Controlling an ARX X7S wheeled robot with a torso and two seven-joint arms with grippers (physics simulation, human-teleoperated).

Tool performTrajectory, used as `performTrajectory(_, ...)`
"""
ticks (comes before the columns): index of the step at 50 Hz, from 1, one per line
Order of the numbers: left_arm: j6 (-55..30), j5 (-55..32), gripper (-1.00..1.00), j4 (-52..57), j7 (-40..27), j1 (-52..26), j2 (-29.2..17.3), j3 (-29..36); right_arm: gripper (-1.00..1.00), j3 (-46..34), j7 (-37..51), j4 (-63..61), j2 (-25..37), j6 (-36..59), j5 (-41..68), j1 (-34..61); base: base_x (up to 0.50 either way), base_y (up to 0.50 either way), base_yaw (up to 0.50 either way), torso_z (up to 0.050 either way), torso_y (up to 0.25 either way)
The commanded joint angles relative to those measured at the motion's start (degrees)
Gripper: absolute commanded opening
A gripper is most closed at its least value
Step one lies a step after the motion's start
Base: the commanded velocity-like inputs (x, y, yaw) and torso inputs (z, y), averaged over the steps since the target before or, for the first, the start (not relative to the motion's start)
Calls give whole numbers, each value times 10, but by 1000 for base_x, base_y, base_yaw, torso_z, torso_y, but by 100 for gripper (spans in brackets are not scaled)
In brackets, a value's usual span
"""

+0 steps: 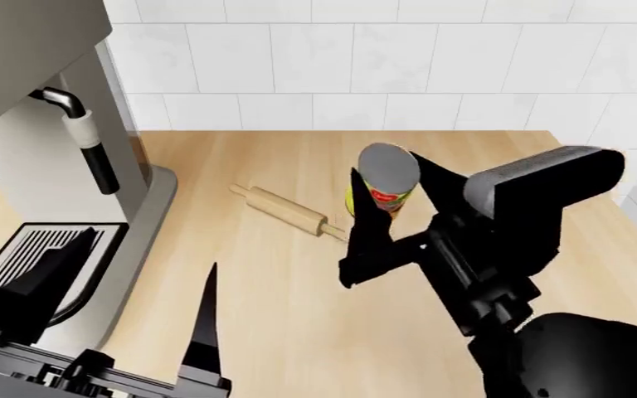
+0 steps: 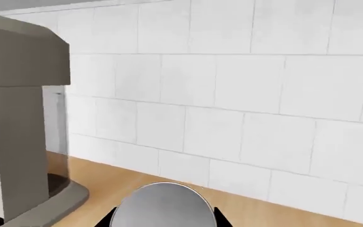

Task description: Pick the cans from the counter and place them in their designated side in the cabinet.

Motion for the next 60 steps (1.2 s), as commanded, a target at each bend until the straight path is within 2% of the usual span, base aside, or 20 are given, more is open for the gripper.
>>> performTrajectory(1,14,0,100,0,0,-13,1,11,-100,73,86,-130,87,-14,-22,67,0,0,0,0,0)
performTrajectory(7,11,-8,100,0,0,-8,12,-3,-100,114,121,-177,125,-12,-11,118,0,0,0,0,0)
performTrajectory(13,10,-13,100,0,0,-9,15,-4,-100,172,156,-217,147,1,43,218,0,0,0,0,0)
performTrajectory(27,7,-6,100,0,0,6,16,-13,-100,246,212,-204,90,109,152,466,0,0,0,0,0)
performTrajectory(40,-23,-24,100,0,0,51,33,-70,-100,204,110,4,-14,158,84,462,0,0,0,0,0)
performTrajectory(46,-28,-33,100,0,0,52,38,-75,-100,178,59,118,-60,182,48,463,0,0,0,0,0)
performTrajectory(60,-46,-60,100,0,0,57,53,-97,-100,147,-106,490,-214,212,65,453,0,0,0,0,0)
